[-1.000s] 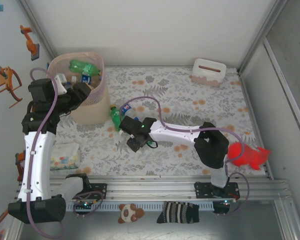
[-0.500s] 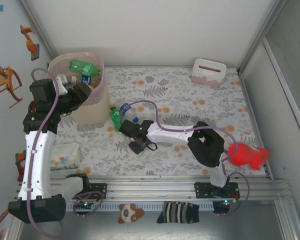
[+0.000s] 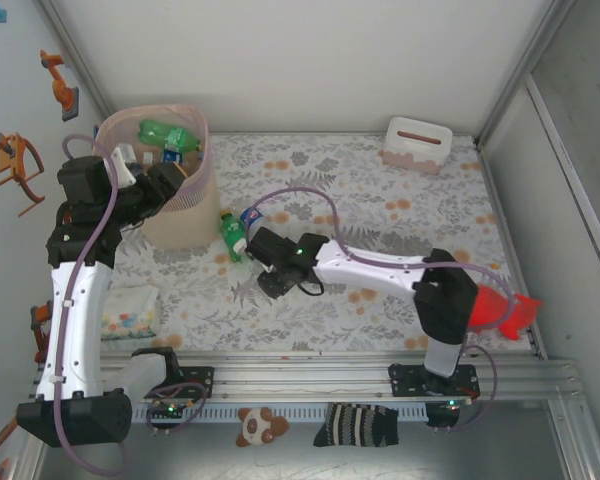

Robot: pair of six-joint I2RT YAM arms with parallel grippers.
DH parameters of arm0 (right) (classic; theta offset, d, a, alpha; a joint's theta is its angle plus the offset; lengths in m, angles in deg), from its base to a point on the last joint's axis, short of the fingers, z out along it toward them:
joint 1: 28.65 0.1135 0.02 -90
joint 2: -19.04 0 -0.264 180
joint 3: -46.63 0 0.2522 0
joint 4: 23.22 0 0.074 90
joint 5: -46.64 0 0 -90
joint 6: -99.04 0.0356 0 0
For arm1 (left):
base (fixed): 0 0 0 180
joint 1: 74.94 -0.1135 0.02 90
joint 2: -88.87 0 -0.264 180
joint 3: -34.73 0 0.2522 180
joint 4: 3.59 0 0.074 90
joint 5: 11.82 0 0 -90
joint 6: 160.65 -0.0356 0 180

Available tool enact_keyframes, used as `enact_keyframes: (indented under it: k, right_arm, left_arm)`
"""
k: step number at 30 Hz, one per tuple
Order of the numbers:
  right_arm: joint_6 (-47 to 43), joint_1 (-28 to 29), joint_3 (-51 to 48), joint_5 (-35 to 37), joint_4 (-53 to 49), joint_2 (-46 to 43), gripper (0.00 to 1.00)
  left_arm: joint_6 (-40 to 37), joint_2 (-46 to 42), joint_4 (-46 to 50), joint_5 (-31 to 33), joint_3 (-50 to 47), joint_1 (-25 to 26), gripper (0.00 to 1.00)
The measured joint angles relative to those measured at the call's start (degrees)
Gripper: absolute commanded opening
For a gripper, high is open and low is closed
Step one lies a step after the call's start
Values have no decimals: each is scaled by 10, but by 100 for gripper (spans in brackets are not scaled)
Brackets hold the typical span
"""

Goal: Put the plastic bottles in the bin

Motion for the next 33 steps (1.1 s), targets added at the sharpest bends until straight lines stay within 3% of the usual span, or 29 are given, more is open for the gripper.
enact_keyframes:
  k: [12, 18, 26, 33]
  right_arm:
    - [13, -43, -81, -65, 127, -211, 34]
    - [15, -70, -124, -80, 181, -296, 34]
    - [15, -76, -128, -59, 223, -368, 29]
    - [10, -76, -128, 16, 224, -386, 29]
  left_arm:
    - [33, -4, -131, -87, -20, 15, 67]
    - [19, 0, -178, -103, -13, 101, 68]
    - [-47, 38, -177, -67, 43, 249, 76]
    - [-82, 63, -177, 37, 79, 358, 87]
